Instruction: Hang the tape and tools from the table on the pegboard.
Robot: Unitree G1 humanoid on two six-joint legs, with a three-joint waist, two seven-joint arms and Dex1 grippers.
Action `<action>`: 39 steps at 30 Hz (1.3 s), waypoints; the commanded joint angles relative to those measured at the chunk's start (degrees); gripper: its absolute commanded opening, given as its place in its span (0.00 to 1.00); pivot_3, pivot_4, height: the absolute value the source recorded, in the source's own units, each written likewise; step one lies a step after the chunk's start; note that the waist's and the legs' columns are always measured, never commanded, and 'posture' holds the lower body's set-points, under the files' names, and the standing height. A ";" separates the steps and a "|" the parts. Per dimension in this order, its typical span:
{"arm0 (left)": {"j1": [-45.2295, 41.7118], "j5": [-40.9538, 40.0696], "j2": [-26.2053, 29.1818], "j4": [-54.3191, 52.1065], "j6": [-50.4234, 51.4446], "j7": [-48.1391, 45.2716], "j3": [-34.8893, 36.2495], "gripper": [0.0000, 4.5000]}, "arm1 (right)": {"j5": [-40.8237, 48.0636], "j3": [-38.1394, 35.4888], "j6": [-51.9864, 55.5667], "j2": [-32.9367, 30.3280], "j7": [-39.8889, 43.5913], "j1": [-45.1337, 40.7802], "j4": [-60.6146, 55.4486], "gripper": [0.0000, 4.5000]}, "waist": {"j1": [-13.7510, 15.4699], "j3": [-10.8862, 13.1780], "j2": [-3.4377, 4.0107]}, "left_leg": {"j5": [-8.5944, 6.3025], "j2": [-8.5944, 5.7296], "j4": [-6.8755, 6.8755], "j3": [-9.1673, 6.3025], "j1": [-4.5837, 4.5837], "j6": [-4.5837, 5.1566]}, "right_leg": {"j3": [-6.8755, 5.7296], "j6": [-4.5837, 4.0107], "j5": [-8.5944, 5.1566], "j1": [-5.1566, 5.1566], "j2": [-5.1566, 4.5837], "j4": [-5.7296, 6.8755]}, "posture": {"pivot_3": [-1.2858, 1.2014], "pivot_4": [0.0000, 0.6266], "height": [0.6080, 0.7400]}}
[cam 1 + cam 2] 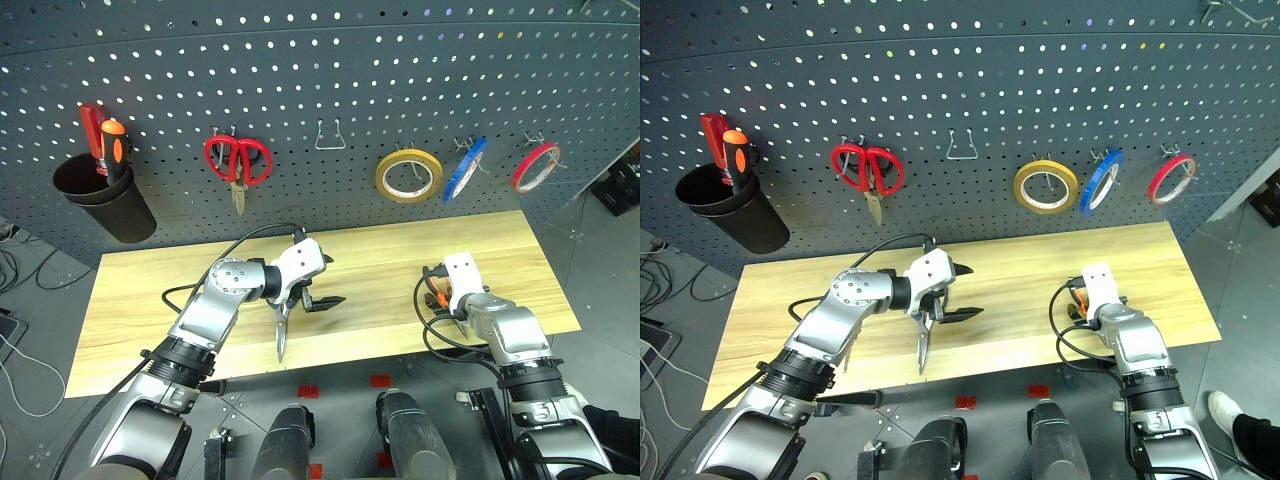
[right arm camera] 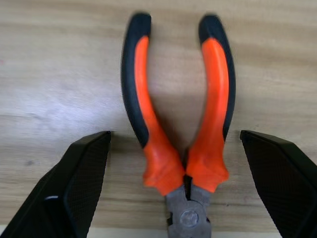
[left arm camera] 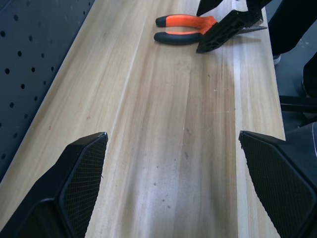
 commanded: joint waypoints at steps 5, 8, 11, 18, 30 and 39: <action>1.08 -0.18 -0.17 -2.11 -0.72 0.13 0.34 1.00 | 0.21 0.18 0.89 -1.89 4.53 -2.08 4.93 0.80 | -0.03 -0.02 -0.01 | 0.01 0.01 0.01 0.00 0.01 -0.01 | -0.01 0.00 0.00 0.01 0.00 0.02 | 0.48 0.41 1.00; 2.65 -1.64 -0.65 -3.37 -0.23 0.94 1.72 1.00 | -1.14 1.88 -1.22 -2.31 5.18 -1.41 5.10 0.57 | -0.02 -0.11 -0.04 | 0.02 0.01 0.02 0.00 0.01 -0.04 | -0.01 0.00 0.00 0.01 0.00 0.02 | 0.48 0.39 1.00; 5.94 -5.62 -0.75 -7.62 -0.52 1.48 5.49 1.00 | -1.51 2.99 -2.94 -2.79 5.72 1.34 -1.64 0.55 | 0.01 -0.12 -0.05 | 0.04 0.02 0.02 -0.01 0.01 -0.06 | 0.00 0.00 0.00 0.00 -0.02 0.02 | 0.48 0.38 1.00; 17.71 -12.70 0.69 -18.99 1.31 5.20 15.58 1.00 | 4.62 2.47 2.18 2.96 5.49 10.59 -34.01 0.55 | -0.22 -0.12 -0.02 | 0.11 0.09 -0.02 0.02 -0.34 -0.19 | 0.08 -0.01 0.01 -0.50 -0.02 0.16 | 0.49 0.39 1.00; 28.58 -14.66 -3.68 -25.14 -4.26 19.08 27.72 1.00 | 8.66 4.53 -13.06 16.07 4.79 -3.40 -39.40 0.55 | 0.79 -0.14 -0.06 | 0.03 -0.10 0.04 -0.15 -0.31 -0.05 | -0.07 -0.08 0.14 -0.40 -0.15 0.12 | 0.51 0.43 1.00; 24.81 -16.75 -5.31 -29.09 -1.65 22.89 26.60 1.00 | 3.83 3.28 -34.81 20.57 1.52 -28.56 -16.47 0.55 | 0.45 -0.14 -0.08 | 0.21 0.06 -0.05 -0.13 -0.44 -0.35 | -0.12 -0.11 0.15 -0.76 0.01 0.16 | 0.52 0.43 1.00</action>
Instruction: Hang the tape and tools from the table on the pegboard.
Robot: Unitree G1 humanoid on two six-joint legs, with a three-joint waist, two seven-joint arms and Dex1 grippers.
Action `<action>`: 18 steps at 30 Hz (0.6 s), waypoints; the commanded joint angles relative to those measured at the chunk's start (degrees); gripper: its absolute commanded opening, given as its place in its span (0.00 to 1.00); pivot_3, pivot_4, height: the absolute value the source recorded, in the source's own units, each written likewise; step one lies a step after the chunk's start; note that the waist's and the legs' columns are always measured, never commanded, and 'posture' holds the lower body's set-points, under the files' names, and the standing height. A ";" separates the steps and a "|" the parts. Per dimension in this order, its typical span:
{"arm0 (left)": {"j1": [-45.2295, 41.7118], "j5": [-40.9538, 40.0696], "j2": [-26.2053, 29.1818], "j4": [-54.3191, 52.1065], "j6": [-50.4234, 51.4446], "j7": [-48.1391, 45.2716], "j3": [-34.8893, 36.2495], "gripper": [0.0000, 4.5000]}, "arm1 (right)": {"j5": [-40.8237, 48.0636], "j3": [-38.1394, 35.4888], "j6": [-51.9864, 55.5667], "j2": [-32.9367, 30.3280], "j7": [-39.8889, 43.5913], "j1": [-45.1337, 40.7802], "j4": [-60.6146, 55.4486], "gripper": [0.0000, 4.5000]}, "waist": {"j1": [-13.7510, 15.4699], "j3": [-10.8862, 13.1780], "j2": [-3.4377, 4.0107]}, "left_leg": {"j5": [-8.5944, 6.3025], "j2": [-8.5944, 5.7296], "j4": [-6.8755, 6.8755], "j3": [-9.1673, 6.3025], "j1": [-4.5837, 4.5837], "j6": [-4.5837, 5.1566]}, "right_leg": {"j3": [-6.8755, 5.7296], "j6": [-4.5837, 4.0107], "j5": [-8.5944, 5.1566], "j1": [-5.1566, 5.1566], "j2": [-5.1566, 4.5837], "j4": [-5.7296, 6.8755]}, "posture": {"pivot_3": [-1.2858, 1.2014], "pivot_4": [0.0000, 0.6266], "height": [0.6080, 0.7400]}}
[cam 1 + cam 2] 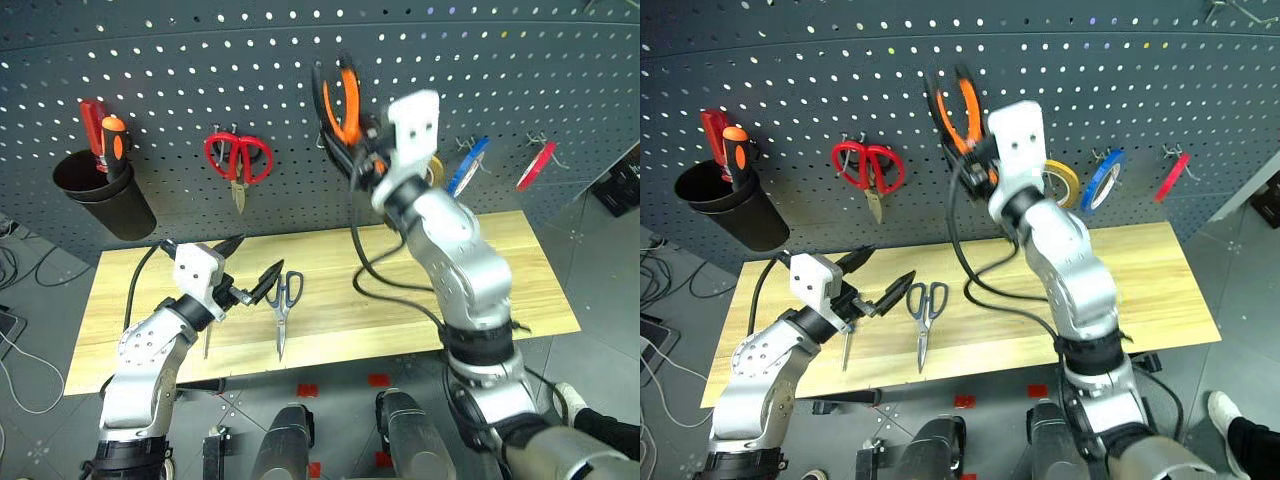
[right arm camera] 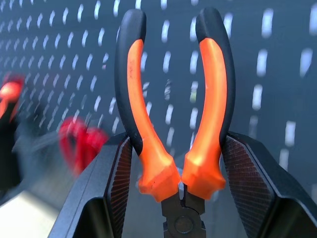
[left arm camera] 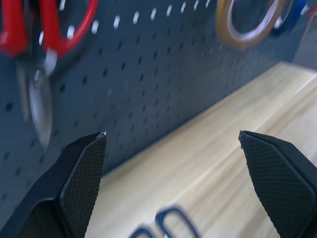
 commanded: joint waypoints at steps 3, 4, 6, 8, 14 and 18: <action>-3.09 -1.65 -0.45 -5.15 2.32 2.48 -0.95 1.00 | -1.99 -0.97 -13.39 1.65 -1.35 -8.97 9.30 0.55 | -0.05 0.00 -0.01 | 0.00 0.02 0.00 0.07 0.00 0.00 | 0.02 0.00 0.00 -0.03 0.00 0.02 | 0.52 0.45 1.00; -3.58 -1.69 -0.46 -5.37 2.83 2.74 -1.17 1.00 | -2.05 -1.26 -15.16 1.94 -1.65 -9.95 11.63 0.55 | -0.06 0.00 -0.01 | 0.00 0.02 0.00 0.08 0.00 0.00 | 0.02 0.00 0.00 -0.03 0.00 0.02 | 0.52 0.46 1.00; -4.53 -1.62 -0.57 -5.32 3.52 3.13 -1.75 1.00 | -2.52 -1.61 -18.91 2.31 -2.14 -10.91 15.92 0.55 | -0.09 0.00 -0.01 | 0.00 0.02 0.00 0.13 0.01 0.00 | 0.06 0.00 0.00 -0.03 0.00 0.02 | 0.52 0.46 1.00; -5.62 -1.49 -0.66 -4.99 3.91 3.30 -2.30 1.00 | -3.26 -1.73 -22.64 2.46 -2.39 -11.20 20.15 0.55 | -0.03 0.01 -0.01 | 0.00 0.02 0.00 0.14 0.01 0.00 | 0.06 -0.01 0.00 -0.04 0.00 0.03 | 0.53 0.46 1.00; -8.80 -1.66 -0.40 -2.74 4.33 3.33 -3.10 1.00 | -5.00 -2.73 -33.13 3.29 -4.93 -11.37 35.59 0.55 | -0.06 0.04 -0.03 | 0.00 0.04 0.00 0.23 0.01 0.01 | 0.10 -0.01 0.01 -0.06 0.00 0.05 | 0.53 0.48 1.00; -10.42 -1.49 -0.25 -1.39 4.04 3.35 -3.21 1.00 | -6.15 -2.83 -36.72 3.44 -6.14 -11.54 40.38 0.55 | -0.09 0.04 -0.03 | 0.02 0.05 0.03 0.29 0.05 0.02 | 0.12 -0.11 0.07 -0.05 0.02 0.10 | 0.53 0.47 1.00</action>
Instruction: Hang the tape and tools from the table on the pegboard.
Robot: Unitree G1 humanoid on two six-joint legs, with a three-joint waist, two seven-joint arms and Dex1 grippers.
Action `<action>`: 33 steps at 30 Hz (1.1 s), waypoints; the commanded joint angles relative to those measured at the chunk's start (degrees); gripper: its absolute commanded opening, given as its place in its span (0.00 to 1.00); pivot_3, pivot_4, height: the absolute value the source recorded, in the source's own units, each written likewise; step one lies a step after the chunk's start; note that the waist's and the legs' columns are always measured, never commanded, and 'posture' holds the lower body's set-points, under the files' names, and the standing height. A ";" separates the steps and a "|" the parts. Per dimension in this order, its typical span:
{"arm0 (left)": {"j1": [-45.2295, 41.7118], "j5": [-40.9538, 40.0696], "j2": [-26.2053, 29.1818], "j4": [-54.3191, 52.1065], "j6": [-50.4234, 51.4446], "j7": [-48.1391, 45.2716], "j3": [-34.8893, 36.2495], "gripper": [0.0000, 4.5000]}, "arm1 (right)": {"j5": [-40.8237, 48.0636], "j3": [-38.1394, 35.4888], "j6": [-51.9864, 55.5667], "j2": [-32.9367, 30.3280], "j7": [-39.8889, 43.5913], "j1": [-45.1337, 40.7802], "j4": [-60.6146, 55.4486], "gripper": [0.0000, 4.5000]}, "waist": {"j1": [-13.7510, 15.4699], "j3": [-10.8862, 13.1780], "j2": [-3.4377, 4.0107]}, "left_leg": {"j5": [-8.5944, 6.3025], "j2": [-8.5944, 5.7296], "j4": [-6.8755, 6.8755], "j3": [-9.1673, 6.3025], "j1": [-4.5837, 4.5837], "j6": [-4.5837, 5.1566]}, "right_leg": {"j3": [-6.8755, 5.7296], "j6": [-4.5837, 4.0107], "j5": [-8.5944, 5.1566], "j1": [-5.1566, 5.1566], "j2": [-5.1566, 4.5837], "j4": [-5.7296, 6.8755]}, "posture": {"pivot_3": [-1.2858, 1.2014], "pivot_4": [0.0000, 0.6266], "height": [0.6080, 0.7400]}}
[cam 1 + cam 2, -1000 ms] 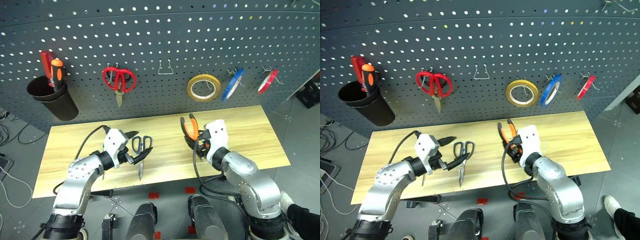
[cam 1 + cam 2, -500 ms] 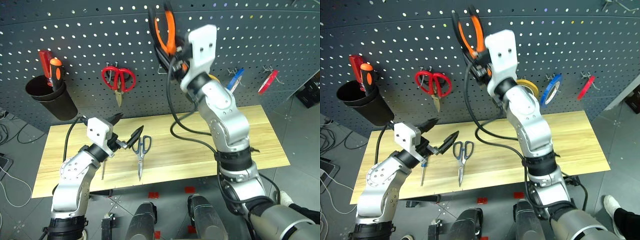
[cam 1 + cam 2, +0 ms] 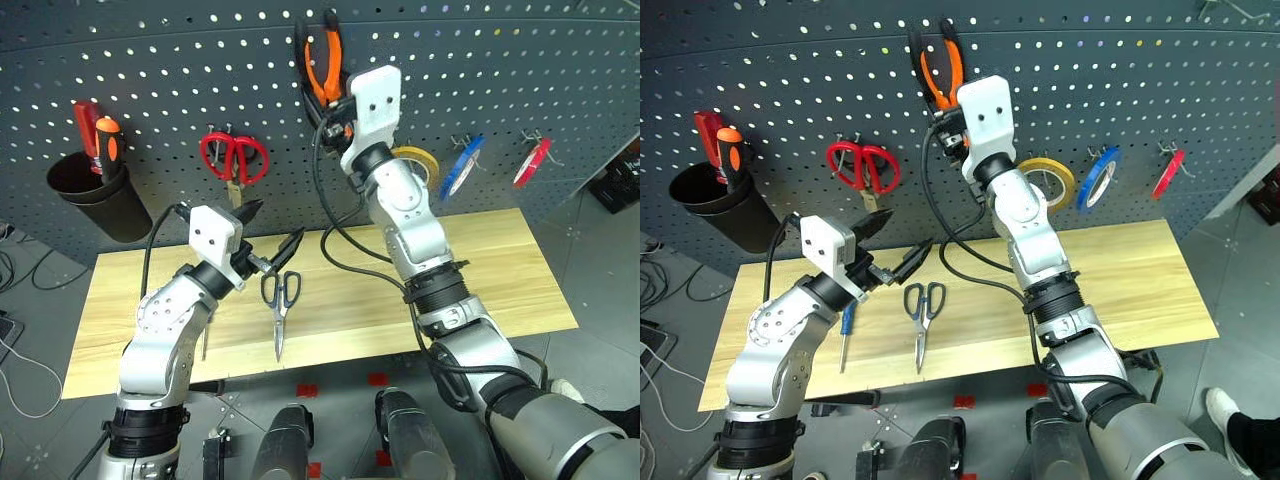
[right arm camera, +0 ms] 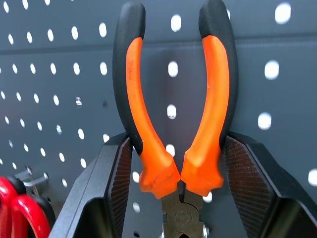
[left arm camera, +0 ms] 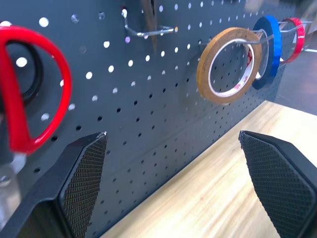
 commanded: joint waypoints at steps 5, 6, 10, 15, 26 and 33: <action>-1.29 -0.28 0.02 0.53 -0.71 0.32 0.02 1.00 | -1.08 -0.35 0.34 -0.40 0.04 1.85 0.09 0.55 | 0.04 0.00 0.00 | 0.01 0.01 0.01 0.01 0.01 0.01 | 0.02 -0.01 0.01 0.01 0.00 0.01 | 0.53 0.49 1.00; -1.31 -0.21 -0.15 0.75 -0.58 0.66 0.03 1.00 | -0.66 -0.37 1.09 -0.43 0.83 2.68 -0.84 0.55 | 0.05 0.00 0.00 | 0.01 0.01 0.01 0.01 0.01 0.01 | 0.01 -0.01 0.01 0.02 0.00 0.00 | 0.53 0.48 1.00; -1.42 -0.49 -0.73 1.42 -0.18 1.11 -0.17 1.00 | 0.55 -1.12 5.29 -1.02 2.49 4.69 -3.84 0.76 | 0.05 0.01 0.01 | 0.01 0.01 0.01 0.02 0.00 0.01 | 0.03 -0.01 0.01 0.02 -0.02 -0.02 | 0.52 0.49 1.00; -1.53 -1.23 -1.18 2.14 2.46 2.02 -0.18 1.00 | 1.65 -1.10 11.84 -2.75 4.44 7.13 -9.28 0.99 | 0.05 0.02 0.00 | 0.01 0.02 0.00 0.01 -0.01 0.01 | 0.02 -0.01 0.01 0.02 -0.02 -0.02 | 0.52 0.49 1.00; 4.07 6.09 -1.18 0.81 21.09 12.90 -5.35 1.00 | 19.69 4.10 51.15 -16.58 22.77 29.18 -48.57 0.99 | 0.20 0.30 -0.05 | -0.08 0.01 -0.09 -0.05 -0.09 0.18 | 0.03 -0.01 0.01 -0.03 -0.02 -0.11 | 0.51 0.52 1.00; 4.91 9.50 -4.07 -2.31 43.43 22.39 -9.34 1.00 | 30.50 7.84 66.34 -28.34 29.67 37.90 -64.28 0.99 | 0.13 0.58 -0.33 | -0.15 -0.02 -0.07 -0.17 -0.07 0.29 | -0.01 0.00 0.00 0.05 0.05 -0.12 | 0.51 0.53 1.00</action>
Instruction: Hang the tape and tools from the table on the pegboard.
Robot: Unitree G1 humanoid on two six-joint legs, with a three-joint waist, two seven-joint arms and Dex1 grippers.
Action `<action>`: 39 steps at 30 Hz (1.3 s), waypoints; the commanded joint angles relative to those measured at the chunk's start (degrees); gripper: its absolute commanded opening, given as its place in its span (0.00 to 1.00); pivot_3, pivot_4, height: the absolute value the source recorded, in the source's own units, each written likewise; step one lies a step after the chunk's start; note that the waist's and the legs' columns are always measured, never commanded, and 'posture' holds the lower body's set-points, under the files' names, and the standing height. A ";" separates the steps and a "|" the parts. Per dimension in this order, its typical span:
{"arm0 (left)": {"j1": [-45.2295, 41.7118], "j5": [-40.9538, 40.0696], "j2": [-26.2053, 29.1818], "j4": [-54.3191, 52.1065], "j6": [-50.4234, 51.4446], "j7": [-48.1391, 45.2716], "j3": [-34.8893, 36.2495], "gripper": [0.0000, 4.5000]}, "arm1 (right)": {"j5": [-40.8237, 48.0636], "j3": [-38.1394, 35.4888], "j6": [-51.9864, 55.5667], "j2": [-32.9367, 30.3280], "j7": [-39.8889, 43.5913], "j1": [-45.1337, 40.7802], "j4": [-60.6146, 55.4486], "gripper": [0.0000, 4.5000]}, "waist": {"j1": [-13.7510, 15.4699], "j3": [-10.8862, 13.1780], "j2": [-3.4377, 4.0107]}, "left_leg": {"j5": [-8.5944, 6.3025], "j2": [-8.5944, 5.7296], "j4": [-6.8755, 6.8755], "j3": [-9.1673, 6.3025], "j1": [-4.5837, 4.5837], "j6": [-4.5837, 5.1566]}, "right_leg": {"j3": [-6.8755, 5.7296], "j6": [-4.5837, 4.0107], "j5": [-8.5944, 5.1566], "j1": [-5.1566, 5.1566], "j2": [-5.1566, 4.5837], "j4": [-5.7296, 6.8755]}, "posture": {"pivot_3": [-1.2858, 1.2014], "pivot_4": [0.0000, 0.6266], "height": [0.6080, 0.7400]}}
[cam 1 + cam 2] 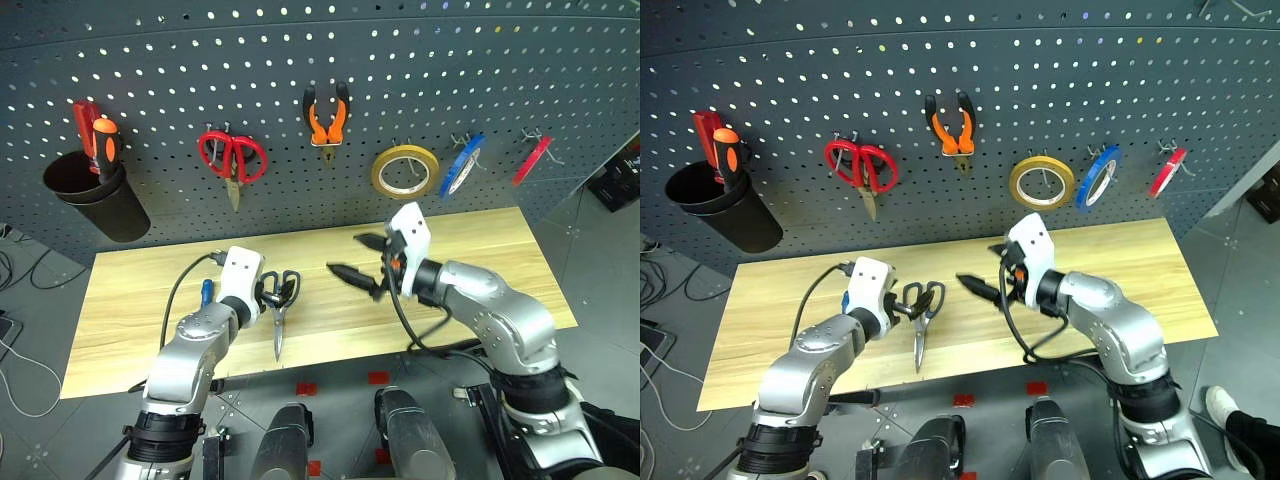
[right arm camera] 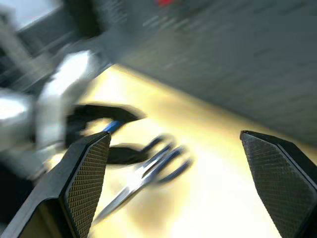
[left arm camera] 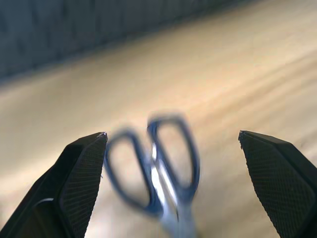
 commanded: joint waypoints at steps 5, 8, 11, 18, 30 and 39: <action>2.01 3.21 -1.94 -5.14 15.09 5.99 -4.63 1.00 | 6.23 2.32 5.71 -4.53 2.60 2.44 -7.87 0.99 | 0.14 0.31 -0.16 | 0.00 0.00 0.01 -0.06 0.02 0.00 | -0.02 0.00 0.00 0.01 0.00 0.03 | 0.51 0.55 1.00; 1.59 3.55 -3.48 -4.23 17.00 7.02 -4.69 1.00 | 6.81 2.37 6.28 -4.12 2.04 2.19 -7.85 0.99 | 0.38 0.40 -0.27 | 0.00 -0.01 0.02 -0.06 0.02 0.00 | -0.02 0.00 0.00 0.04 -0.01 0.01 | 0.51 0.55 1.00; -0.38 4.32 -5.89 0.99 16.88 8.69 -3.79 1.00 | 7.53 2.59 6.48 -4.01 1.79 1.95 -7.80 0.99 | 1.04 0.43 -0.30 | 0.01 -0.03 0.03 -0.05 0.01 -0.01 | -0.03 0.00 0.00 0.03 -0.05 0.00 | 0.51 0.54 1.00; -5.45 6.08 -8.50 12.32 15.09 10.52 -3.04 0.80 | 11.05 0.76 8.80 -3.95 1.82 1.50 -7.88 1.00 | 1.67 0.47 -0.36 | 0.01 -0.07 0.05 -0.09 0.11 -0.02 | -0.11 0.00 0.00 0.23 -0.11 -0.02 | 0.50 0.54 1.00; -6.31 5.78 -7.26 17.25 9.29 6.25 -4.04 0.17 | 14.06 -1.61 11.51 -5.20 0.67 0.66 -7.17 1.00 | 1.51 0.45 -0.33 | 0.01 -0.10 0.04 -0.33 0.49 -0.02 | -0.28 0.02 -0.01 0.79 -0.13 -0.19 | 0.49 0.52 1.00; 3.46 6.68 -1.57 1.46 -2.80 0.53 -5.93 0.13 | 9.39 -1.26 4.36 -6.85 -0.76 0.49 -9.09 1.00 | 1.37 0.49 -0.30 | 0.02 -0.04 -0.03 -0.38 0.39 -0.05 | -0.30 0.02 -0.01 0.70 -0.14 -0.32 | 0.50 0.50 1.00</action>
